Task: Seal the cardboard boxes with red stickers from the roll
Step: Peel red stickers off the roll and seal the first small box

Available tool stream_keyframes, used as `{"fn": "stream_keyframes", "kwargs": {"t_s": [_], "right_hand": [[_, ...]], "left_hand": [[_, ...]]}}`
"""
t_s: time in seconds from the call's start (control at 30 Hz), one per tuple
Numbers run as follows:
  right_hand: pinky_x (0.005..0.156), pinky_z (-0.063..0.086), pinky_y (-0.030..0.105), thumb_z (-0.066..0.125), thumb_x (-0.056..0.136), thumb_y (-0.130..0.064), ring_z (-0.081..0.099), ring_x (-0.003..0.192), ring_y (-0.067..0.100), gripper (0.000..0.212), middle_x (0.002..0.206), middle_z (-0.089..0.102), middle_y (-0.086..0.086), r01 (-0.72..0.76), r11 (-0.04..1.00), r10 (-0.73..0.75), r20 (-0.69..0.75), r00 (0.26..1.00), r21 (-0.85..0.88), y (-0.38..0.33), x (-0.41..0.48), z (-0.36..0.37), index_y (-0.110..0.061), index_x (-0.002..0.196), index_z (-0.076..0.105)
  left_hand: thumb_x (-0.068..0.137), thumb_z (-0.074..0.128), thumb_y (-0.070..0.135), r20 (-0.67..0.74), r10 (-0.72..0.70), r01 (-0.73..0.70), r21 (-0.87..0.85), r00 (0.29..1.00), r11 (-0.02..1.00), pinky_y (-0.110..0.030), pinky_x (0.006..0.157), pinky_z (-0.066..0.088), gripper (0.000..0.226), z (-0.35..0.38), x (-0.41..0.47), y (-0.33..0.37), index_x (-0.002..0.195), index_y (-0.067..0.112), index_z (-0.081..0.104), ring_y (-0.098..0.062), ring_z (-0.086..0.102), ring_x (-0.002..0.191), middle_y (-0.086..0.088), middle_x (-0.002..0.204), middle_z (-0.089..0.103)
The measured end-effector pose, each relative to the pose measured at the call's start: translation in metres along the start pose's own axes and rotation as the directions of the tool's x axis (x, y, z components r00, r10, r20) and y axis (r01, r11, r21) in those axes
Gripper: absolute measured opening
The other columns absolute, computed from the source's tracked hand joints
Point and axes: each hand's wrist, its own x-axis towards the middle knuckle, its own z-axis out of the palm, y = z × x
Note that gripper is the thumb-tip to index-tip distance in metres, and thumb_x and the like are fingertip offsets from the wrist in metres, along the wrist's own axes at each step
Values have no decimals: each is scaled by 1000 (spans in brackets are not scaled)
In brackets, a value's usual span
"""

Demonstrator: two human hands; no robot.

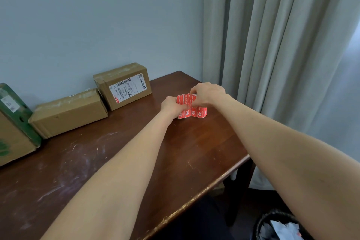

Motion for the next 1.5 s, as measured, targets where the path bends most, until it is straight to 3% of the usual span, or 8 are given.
{"fn": "stream_keyframes", "kwargs": {"t_s": [0.13,0.5,0.7,0.8,1.0,1.2,1.37,1.5], "right_hand": [[71,43,31,71,79,-50,62,104,20,54,115,65,-2,-37,999,37,-3,999,-17,-3,0,-1,-31,127,58],[66,45,29,66,87,-41,66,97,20,38,109,68,0,-51,999,51,-36,998,-7,-8,0,3,-29,124,63],[65,45,29,65,87,-38,64,91,20,33,104,69,-1,-55,999,54,-43,998,-3,-6,1,5,-30,120,65],[68,45,30,65,87,-37,65,96,21,36,107,68,0,-55,998,55,-40,998,-4,-5,2,5,-29,121,64],[67,45,30,65,88,-38,65,97,20,39,109,68,0,-50,999,50,-38,998,-4,-4,2,6,-28,125,62],[73,50,32,65,88,-39,65,101,20,44,116,67,1,-43,999,43,-32,999,-1,-3,3,6,-28,130,58],[69,46,30,66,87,-41,64,102,20,46,116,66,1,-45,999,45,-22,999,-8,-3,3,5,-28,131,57],[68,45,29,65,88,-41,65,102,20,44,117,66,1,-44,999,43,-23,999,-5,-3,2,4,-27,129,58]], "left_hand": [[79,76,35,1,19,-19,25,1000,1000,-35,92,52,51,1,1,0,122,12,59,-21,64,103,-9,115,66],[87,68,33,-37,-6,6,3,999,1000,-32,93,50,56,4,2,1,134,10,50,-23,60,111,-10,125,60],[86,69,33,-46,2,-3,-17,999,1000,-29,84,50,45,5,2,0,122,8,57,-23,61,105,-9,116,63],[80,76,28,-7,-13,12,-23,1000,1000,-35,90,53,40,3,4,-2,113,11,60,-22,62,104,-9,114,65],[79,77,25,-14,-5,5,5,1000,1000,-31,87,52,50,4,3,-2,123,10,57,-23,61,108,-9,117,63],[82,74,22,-31,-11,11,11,999,1000,-30,85,51,36,4,3,-2,112,8,60,-21,62,100,-10,112,64],[71,83,23,38,-11,10,29,999,1000,-37,90,54,47,0,2,-3,112,8,64,-22,64,101,-10,109,67],[70,83,20,-2,2,-2,77,1000,997,-39,91,53,47,1,3,-4,112,8,64,-23,64,101,-9,108,67]]}}
